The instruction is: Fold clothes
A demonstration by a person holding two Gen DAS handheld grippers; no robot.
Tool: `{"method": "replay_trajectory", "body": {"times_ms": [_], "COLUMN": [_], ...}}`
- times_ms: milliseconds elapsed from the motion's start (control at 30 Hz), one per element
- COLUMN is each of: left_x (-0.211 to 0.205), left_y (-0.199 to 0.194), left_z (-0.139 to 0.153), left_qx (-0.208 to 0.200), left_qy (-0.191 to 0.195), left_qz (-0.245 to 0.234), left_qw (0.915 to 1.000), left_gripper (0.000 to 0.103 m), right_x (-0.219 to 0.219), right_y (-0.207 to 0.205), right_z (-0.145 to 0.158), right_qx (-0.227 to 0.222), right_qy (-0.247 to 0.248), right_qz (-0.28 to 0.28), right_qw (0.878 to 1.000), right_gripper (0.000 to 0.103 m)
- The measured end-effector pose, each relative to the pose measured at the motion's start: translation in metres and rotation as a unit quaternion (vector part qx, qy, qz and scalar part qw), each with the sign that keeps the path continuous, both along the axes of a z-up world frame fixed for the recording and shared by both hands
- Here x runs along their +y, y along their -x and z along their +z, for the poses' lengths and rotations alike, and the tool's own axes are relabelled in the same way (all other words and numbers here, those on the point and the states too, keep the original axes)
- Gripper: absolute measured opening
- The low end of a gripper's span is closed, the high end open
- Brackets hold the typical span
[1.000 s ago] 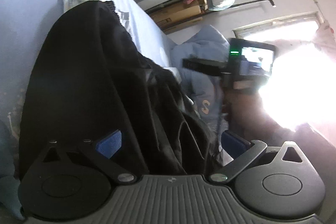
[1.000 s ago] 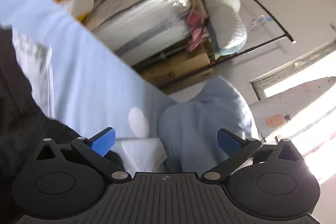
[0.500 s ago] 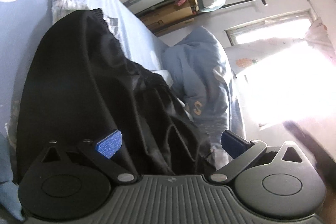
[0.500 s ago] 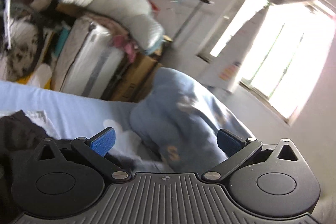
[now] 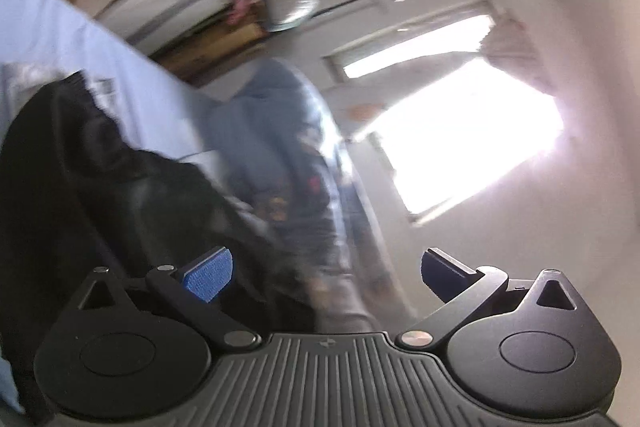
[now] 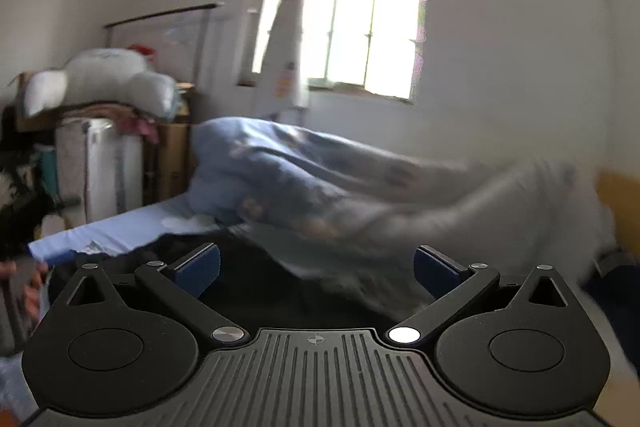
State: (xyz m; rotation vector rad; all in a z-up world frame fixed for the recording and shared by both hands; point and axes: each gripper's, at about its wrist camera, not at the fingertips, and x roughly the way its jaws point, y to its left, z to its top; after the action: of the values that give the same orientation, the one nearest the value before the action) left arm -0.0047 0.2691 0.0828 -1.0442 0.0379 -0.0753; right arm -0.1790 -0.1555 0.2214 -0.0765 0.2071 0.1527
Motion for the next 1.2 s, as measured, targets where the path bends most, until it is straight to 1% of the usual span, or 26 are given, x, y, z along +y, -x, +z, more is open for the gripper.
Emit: {"method": "replay_trajectory", "body": {"times_ms": [33, 100, 167, 200, 300, 367, 400, 467, 500, 533, 600, 633, 667, 700, 733, 833, 867, 900, 967, 1000, 1033, 1067, 1133, 1200], "left_x": [-0.003, -0.011, -0.023, -0.032, -0.068, -0.105, -0.123, -0.168, -0.192, -0.217, -0.261, -0.28, -0.293, -0.302, -0.311, -0.321, -0.319, -0.315, -0.309, -0.307, -0.305, -0.304, -0.307, -0.306], "left_y": [0.005, 0.017, 0.029, 0.033, 0.04, 0.042, 0.042, 0.045, 0.048, 0.054, 0.065, 0.072, 0.077, 0.08, 0.083, 0.084, 0.08, 0.076, 0.075, 0.075, 0.074, 0.071, 0.066, 0.057], "left_z": [0.006, 0.021, 0.035, 0.04, 0.049, 0.044, 0.04, 0.029, 0.023, 0.013, -0.007, -0.02, -0.035, -0.047, -0.064, -0.101, -0.111, -0.117, -0.12, -0.122, -0.124, -0.127, -0.133, -0.143], "left_qx": [-0.011, -0.02, -0.017, -0.013, -0.005, 0.002, 0.006, 0.021, 0.027, 0.033, 0.051, 0.069, 0.087, 0.108, 0.137, 0.209, 0.243, 0.264, 0.289, 0.3, 0.302, 0.301, 0.306, 0.31], "left_qy": [-0.005, -0.033, -0.062, -0.076, -0.122, -0.147, -0.153, -0.172, -0.184, -0.199, -0.224, -0.23, -0.227, -0.223, -0.222, -0.245, -0.246, -0.24, -0.234, -0.231, -0.233, -0.233, -0.234, -0.216], "left_qz": [-0.006, -0.007, -0.003, -0.014, -0.06, -0.103, -0.129, -0.187, -0.213, -0.242, -0.29, -0.308, -0.323, -0.334, -0.341, -0.326, -0.312, -0.298, -0.262, -0.245, -0.236, -0.234, -0.228, -0.231], "left_qw": [0.9999, 0.9993, 0.9979, 0.9969, 0.9907, 0.9837, 0.9798, 0.967, 0.9591, 0.9492, 0.929, 0.9204, 0.9147, 0.9096, 0.9032, 0.889, 0.885, 0.8854, 0.8906, 0.8925, 0.8937, 0.8948, 0.8941, 0.8966], "left_gripper": [0.103, 0.103, 0.103, 0.103, 0.103, 0.103, 0.103, 0.103, 0.103, 0.103, 0.103, 0.103, 0.103, 0.103, 0.103, 0.103, 0.103, 0.103, 0.103, 0.103, 0.103, 0.103, 0.103, 0.103], "right_x": [-0.012, -0.036, -0.059, -0.071, -0.094, -0.106, -0.11, -0.12, -0.126, -0.132, -0.144, -0.149, -0.154, -0.159, -0.163, -0.174, -0.177, -0.178, -0.18, -0.18, -0.181, -0.18, -0.18, -0.178], "right_y": [0.016, 0.041, 0.066, 0.078, 0.1, 0.109, 0.111, 0.115, 0.119, 0.124, 0.137, 0.145, 0.152, 0.158, 0.161, 0.166, 0.167, 0.166, 0.166, 0.17, 0.176, 0.178, 0.178, 0.18], "right_z": [-0.007, -0.021, -0.038, -0.05, -0.092, -0.123, -0.137, -0.165, -0.178, -0.19, -0.205, -0.21, -0.213, -0.216, -0.217, -0.218, -0.22, -0.22, -0.219, -0.217, -0.215, -0.215, -0.215, -0.213], "right_qx": [0.006, 0.024, 0.037, 0.05, 0.087, 0.114, 0.126, 0.154, 0.163, 0.171, 0.175, 0.172, 0.167, 0.164, 0.16, 0.146, 0.144, 0.143, 0.144, 0.143, 0.141, 0.14, 0.14, 0.136], "right_qy": [-0.018, -0.062, -0.098, -0.111, -0.112, -0.107, -0.102, -0.093, -0.091, -0.09, -0.097, -0.1, -0.102, -0.106, -0.114, -0.141, -0.146, -0.149, -0.153, -0.155, -0.158, -0.16, -0.163, -0.164], "right_qz": [-0.014, -0.044, -0.08, -0.099, -0.144, -0.161, -0.169, -0.185, -0.193, -0.202, -0.214, -0.218, -0.22, -0.222, -0.223, -0.22, -0.219, -0.216, -0.21, -0.205, -0.199, -0.194, -0.183, -0.176], "right_qw": [1.0, 0.997, 0.991, 0.988, 0.979, 0.975, 0.972, 0.966, 0.963, 0.96, 0.956, 0.955, 0.956, 0.955, 0.955, 0.954, 0.954, 0.954, 0.955, 0.956, 0.957, 0.958, 0.959, 0.961], "right_gripper": [0.103, 0.103, 0.103, 0.103, 0.103, 0.103, 0.103, 0.103, 0.103, 0.103, 0.103, 0.103, 0.103, 0.103, 0.103, 0.103, 0.103, 0.103, 0.103, 0.103, 0.103, 0.103, 0.103, 0.103]}}
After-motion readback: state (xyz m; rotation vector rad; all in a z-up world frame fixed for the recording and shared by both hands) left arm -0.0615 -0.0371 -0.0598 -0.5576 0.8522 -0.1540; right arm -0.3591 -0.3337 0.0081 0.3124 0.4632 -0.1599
